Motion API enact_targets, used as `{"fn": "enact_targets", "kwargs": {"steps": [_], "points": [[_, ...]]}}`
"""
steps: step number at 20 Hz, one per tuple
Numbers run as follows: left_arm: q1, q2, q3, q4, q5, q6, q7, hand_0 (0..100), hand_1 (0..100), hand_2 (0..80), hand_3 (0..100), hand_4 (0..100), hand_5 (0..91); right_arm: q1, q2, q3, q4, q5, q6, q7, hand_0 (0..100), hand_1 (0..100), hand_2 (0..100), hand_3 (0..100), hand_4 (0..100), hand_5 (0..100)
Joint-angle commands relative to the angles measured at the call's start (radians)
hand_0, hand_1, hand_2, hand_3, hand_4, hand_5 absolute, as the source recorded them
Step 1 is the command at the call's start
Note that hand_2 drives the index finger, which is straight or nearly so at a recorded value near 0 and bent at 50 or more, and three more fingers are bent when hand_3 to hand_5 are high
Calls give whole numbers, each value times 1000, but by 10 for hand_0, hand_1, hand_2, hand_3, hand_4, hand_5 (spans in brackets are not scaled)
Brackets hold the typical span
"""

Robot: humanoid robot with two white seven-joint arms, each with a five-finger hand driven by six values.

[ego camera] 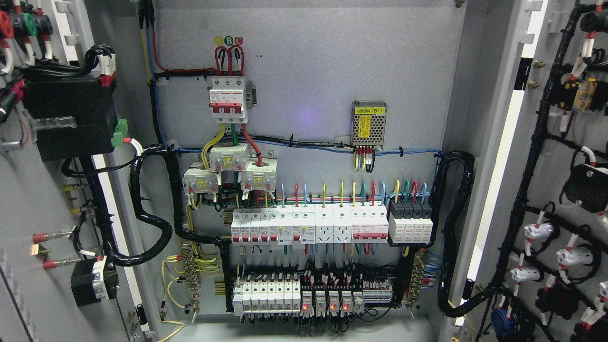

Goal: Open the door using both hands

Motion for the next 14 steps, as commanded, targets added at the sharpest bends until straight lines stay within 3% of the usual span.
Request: {"fn": "enact_targets", "kwargs": {"steps": [1, 2, 4, 6, 8, 10, 12, 14], "points": [[-2, 0, -1, -6, -1, 0, -2, 0, 0, 0, 0, 0, 0, 257, -123, -227, -224, -2, -127, -4, 0, 0, 0, 0, 0, 0], [1, 3, -4, -21, 0, -4, -7, 0, 0, 0, 0, 0, 0, 306, -123, -235, -265, 0, -178, -4, 0, 0, 0, 0, 0, 0], [32, 8, -29, -177, -4, -11, -74, 0, 0, 0, 0, 0, 0, 387, -129, -237, -331, 0, -250, -3, 0, 0, 0, 0, 0, 0], [86, 14, -215, -419, 3, -11, -102, 0, 0, 0, 0, 0, 0, 464, -159, -270, -379, -2, -327, -3, 0, 0, 0, 0, 0, 0], [196, 53, -451, -754, 43, -12, -83, 0, 0, 0, 0, 0, 0, 562, -193, -313, -410, -5, -419, -3, 0, 0, 0, 0, 0, 0], [305, 145, -602, -1165, 55, -12, -38, 0, 0, 0, 0, 0, 0, 616, -202, -368, -410, -5, -532, -3, 0, 0, 0, 0, 0, 0], [368, 224, -679, -1488, 54, -9, -1, 0, 0, 0, 0, 0, 0, 673, -207, -439, -410, -8, -615, -3, 0, 0, 0, 0, 0, 0], [406, 256, -693, -1700, 49, -15, -2, 0, 0, 0, 0, 0, 0, 696, -207, -518, -410, -11, -678, -3, 0, 0, 0, 0, 0, 0]]}}
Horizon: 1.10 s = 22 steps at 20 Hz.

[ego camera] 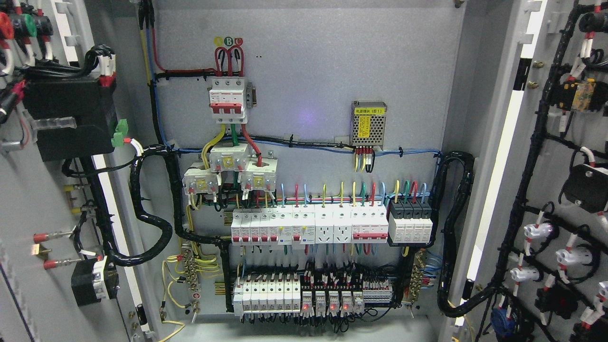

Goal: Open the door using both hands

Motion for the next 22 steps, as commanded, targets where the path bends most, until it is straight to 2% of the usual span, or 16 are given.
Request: {"fn": "enact_targets", "kwargs": {"steps": [1, 2, 3, 5, 8, 11, 13, 15, 17, 22], "points": [[157, 190, -387, -1128, 14, -16, 22, 0, 0, 0, 0, 0, 0, 162, -80, -302, -139, -9, -120, -1, 0, 0, 0, 0, 0, 0], [150, 204, -387, -1169, 14, -71, 20, 0, 0, 0, 0, 0, 0, 162, -90, -337, -139, -13, -136, -1, 0, 0, 0, 0, 0, 0], [147, 209, -387, -1192, 9, -166, 22, 0, 0, 0, 0, 0, 0, 158, -97, -366, -139, -42, -139, -2, 0, 0, 0, 0, 0, 0], [130, 212, -385, -1216, -29, -397, 23, 0, 0, 0, 0, 0, 0, 147, -100, -403, -139, -161, -139, -8, 0, 0, 0, 0, 0, 0], [98, 195, -350, -1217, -49, -718, 28, 0, 0, 0, 0, 0, 0, 145, -108, -442, -140, -281, -143, -68, 0, 0, 0, 0, 0, 0], [70, 97, -255, -1222, -51, -982, 28, 0, 0, 0, 0, 0, 0, 100, -126, -466, -139, -320, -143, -79, 0, 0, 0, 0, 0, 0], [56, 22, -162, -1223, -51, -1169, 25, 0, 0, 0, 0, 0, 0, 58, -160, -478, -139, -328, -142, -80, 0, 0, 0, 0, 0, 0], [23, 6, -103, -1231, -51, -1332, 25, 0, 0, 0, 0, 0, 0, 49, -189, -483, -139, -328, -142, -80, 0, 0, 0, 0, 0, 0], [-5, -6, -70, -1252, -43, -1406, 26, 0, 0, 0, 0, 0, 0, 49, -198, -500, -139, -331, -140, -80, 0, 0, 0, 0, 0, 0], [-48, -29, 23, -1351, 1, -1457, 30, 0, 0, 0, 0, 0, 0, 49, -212, -560, -120, -332, -134, -82, 0, 0, 0, 0, 0, 0]]}}
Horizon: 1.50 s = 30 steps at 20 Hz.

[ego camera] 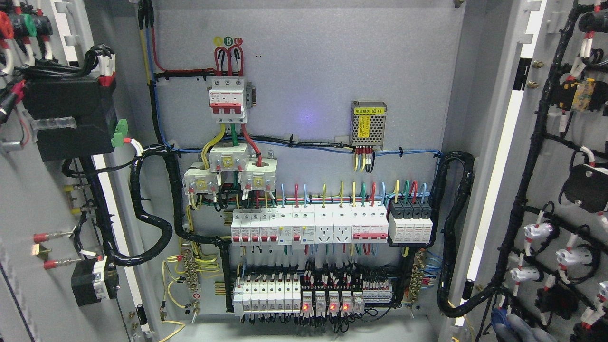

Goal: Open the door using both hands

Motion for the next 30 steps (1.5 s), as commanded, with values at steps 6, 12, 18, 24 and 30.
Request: {"fn": "enact_targets", "kwargs": {"steps": [6, 12, 18, 24, 30], "points": [[-16, -56, 266, -283, 133, -915, -1, 0, 0, 0, 0, 0, 0, -13, -72, -160, 43, -20, 3, -1, 0, 0, 0, 0, 0, 0], [48, -16, 426, -291, 245, -957, 0, 0, 0, 0, 0, 0, 0, -14, -72, -183, 107, -20, 3, -1, 0, 0, 0, 0, 0, 0], [169, 46, 642, -297, 380, -957, 2, 0, 0, 0, 0, 0, 0, -7, -64, -223, 150, -21, 3, -1, 0, 0, 0, 0, 0, 0], [194, 208, 837, -182, 547, -950, 13, 0, 0, 0, 0, 0, 0, 35, -55, -278, 149, -95, 3, -1, 0, 0, 0, 0, 0, 0], [99, 470, 879, 159, 633, -949, 56, 0, 0, 0, 0, 0, 0, 73, -55, -315, 149, -139, 3, -44, 0, 0, 0, 0, 0, 0]]}}
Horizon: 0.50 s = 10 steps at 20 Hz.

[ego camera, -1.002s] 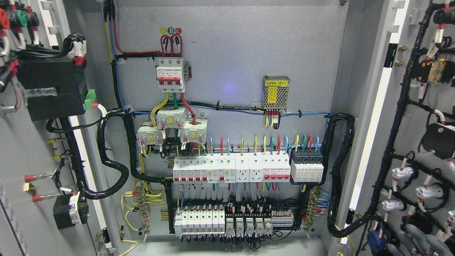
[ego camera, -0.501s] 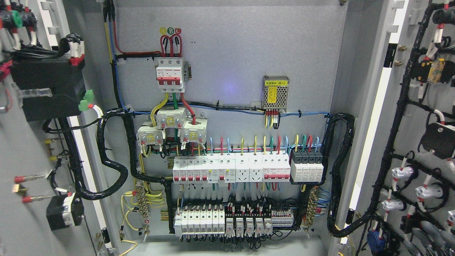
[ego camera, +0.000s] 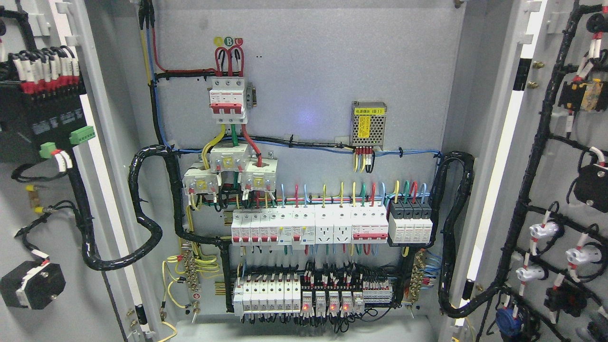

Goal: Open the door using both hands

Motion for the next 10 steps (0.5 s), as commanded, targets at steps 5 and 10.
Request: {"fn": "enact_targets", "kwargs": {"steps": [5, 10], "points": [[-180, 480, 188, 591, 141, -946, 19, 0, 0, 0, 0, 0, 0, 64, 1, -84, 22, -37, -2, -10, 0, 0, 0, 0, 0, 0], [-326, 523, 69, 775, 134, -946, 18, 0, 0, 0, 0, 0, 0, 104, 0, -93, 22, -40, -5, -10, 0, 0, 0, 0, 0, 0]]}}
